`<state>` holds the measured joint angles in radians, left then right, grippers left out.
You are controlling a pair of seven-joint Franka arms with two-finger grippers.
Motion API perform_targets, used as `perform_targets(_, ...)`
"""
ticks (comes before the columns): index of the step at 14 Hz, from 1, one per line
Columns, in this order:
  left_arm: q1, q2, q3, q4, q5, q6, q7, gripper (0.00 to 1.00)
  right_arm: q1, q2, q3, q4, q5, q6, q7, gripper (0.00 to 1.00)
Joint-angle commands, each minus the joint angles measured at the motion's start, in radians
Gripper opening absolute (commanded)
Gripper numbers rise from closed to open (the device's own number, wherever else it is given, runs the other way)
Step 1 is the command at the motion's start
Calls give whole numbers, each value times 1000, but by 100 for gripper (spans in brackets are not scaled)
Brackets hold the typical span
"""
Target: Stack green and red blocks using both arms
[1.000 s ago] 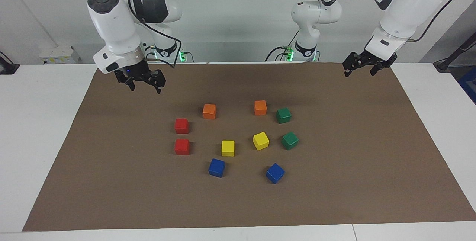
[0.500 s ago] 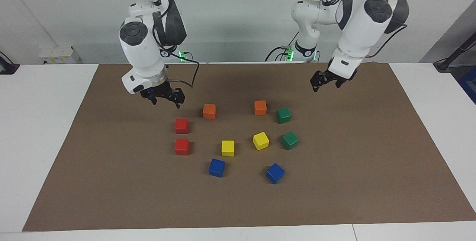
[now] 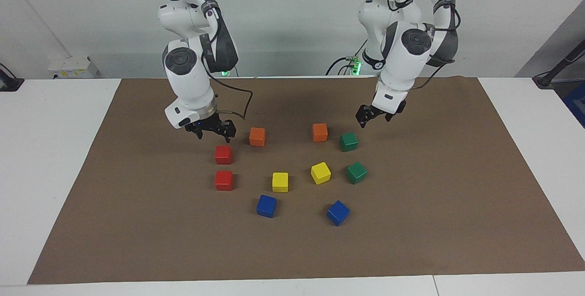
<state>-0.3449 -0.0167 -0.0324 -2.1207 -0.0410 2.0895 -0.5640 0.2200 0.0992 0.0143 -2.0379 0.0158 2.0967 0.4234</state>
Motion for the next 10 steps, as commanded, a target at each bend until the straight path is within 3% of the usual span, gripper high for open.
perform_targets(1, -46, 7, 16, -44, -8, 75, -53, 100, 5, -9, -2, -50, 12, 55, 15, 100)
perform_targets(5, -101, 92, 16, -51, -8, 148, -96, 100, 24, 2, -2, -93, 12, 121, 14, 100)
perform_targets(10, -103, 124, 16, -82, -10, 208, -106, 100, 39, 33, -2, -123, 10, 210, 11, 100)
